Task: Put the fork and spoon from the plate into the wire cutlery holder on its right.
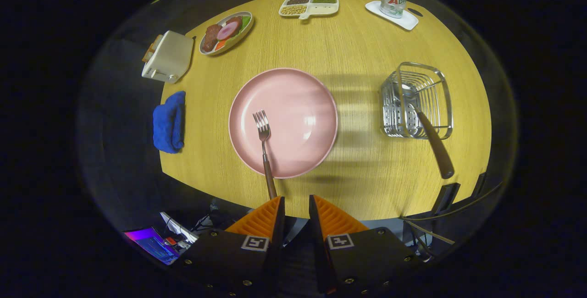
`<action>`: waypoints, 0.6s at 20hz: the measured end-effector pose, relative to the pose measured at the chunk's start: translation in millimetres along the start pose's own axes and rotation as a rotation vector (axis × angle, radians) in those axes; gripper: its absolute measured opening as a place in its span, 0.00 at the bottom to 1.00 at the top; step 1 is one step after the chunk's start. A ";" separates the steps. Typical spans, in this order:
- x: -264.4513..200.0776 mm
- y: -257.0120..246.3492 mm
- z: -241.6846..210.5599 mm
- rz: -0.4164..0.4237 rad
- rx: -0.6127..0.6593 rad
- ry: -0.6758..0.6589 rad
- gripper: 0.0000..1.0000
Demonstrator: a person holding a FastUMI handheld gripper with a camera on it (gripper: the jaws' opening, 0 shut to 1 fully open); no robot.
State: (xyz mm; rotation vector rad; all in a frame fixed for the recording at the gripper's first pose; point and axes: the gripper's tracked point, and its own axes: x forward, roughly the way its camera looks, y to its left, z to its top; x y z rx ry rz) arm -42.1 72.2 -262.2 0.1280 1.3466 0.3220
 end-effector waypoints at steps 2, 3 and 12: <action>20.2 -3.8 -6.6 -0.009 -0.022 0.006 0.32; 29.2 1.0 -7.8 -0.008 -0.028 0.008 0.32; 77.4 28.3 -13.2 -0.048 -0.120 0.057 0.34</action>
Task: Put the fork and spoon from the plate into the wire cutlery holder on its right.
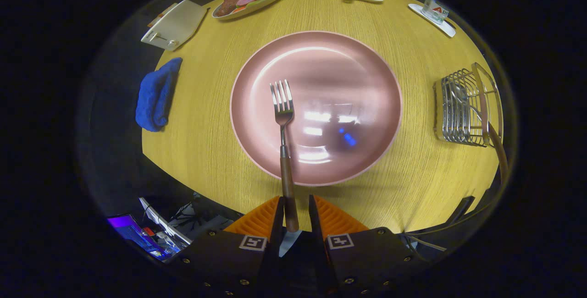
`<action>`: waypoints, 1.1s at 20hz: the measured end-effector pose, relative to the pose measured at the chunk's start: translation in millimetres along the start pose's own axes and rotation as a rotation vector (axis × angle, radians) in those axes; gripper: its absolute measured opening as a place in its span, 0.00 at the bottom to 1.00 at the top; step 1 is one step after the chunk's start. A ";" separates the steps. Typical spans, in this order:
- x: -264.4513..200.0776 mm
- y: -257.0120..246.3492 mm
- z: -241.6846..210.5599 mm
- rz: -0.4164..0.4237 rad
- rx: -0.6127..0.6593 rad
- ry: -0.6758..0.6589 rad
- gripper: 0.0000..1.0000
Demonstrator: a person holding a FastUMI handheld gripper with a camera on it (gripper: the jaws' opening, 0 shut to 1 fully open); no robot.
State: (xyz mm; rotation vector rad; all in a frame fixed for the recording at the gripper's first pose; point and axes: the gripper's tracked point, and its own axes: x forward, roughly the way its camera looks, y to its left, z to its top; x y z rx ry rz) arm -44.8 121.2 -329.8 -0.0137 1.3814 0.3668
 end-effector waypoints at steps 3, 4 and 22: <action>10.9 5.5 -5.2 0.000 -0.019 0.027 0.33; 13.0 5.5 -7.0 -0.004 -0.026 0.035 0.33; -64.3 -25.1 12.8 0.118 0.120 -0.081 0.05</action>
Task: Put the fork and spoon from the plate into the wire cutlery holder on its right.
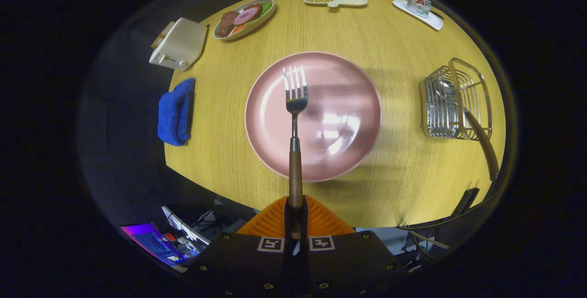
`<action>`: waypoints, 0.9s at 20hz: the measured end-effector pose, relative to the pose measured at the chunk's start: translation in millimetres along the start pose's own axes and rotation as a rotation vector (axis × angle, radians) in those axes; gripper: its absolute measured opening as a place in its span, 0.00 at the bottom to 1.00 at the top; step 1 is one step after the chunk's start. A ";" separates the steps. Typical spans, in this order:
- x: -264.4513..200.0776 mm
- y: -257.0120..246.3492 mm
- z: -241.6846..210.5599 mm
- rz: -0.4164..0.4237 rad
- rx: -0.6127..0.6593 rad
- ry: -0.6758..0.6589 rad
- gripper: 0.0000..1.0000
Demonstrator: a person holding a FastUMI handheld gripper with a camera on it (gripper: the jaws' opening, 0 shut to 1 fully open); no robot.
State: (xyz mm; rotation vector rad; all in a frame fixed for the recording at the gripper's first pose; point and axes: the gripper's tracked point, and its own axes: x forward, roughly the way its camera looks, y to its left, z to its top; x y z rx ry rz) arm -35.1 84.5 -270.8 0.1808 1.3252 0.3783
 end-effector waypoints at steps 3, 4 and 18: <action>-27.2 -23.0 12.8 -0.002 0.056 -0.033 0.05; -35.3 -32.2 15.6 -0.008 0.072 -0.043 0.05; -103.8 -125.1 -3.3 -0.092 0.177 -0.005 0.05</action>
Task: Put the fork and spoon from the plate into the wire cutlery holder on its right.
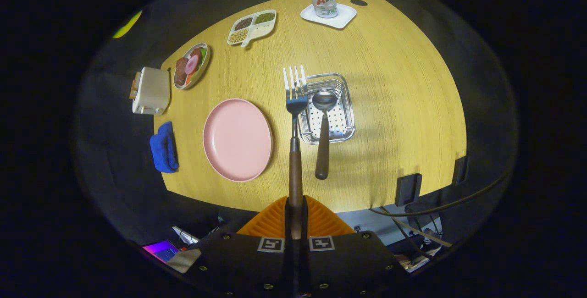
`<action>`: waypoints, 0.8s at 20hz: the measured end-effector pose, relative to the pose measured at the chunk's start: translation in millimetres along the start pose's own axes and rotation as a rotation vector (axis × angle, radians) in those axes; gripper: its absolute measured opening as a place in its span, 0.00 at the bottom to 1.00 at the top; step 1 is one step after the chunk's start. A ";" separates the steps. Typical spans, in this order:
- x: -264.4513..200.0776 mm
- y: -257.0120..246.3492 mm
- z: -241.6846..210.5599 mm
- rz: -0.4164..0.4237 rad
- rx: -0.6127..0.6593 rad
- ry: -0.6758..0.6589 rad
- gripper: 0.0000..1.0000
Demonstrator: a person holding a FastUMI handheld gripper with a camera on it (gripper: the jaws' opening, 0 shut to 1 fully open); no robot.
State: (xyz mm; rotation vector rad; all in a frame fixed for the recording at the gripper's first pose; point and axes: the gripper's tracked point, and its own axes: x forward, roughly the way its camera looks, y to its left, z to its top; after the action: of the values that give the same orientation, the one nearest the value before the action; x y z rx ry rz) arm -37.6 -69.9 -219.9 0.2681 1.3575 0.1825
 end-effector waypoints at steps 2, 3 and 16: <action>-0.4 -5.0 -1.6 0.001 0.006 0.031 0.05; -0.5 -5.4 -3.4 0.011 0.013 0.051 0.05; 7.6 11.8 3.7 0.170 0.258 0.246 0.05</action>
State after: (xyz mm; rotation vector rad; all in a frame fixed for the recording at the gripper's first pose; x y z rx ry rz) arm -32.2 -56.7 -222.9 0.5942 1.6041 0.1866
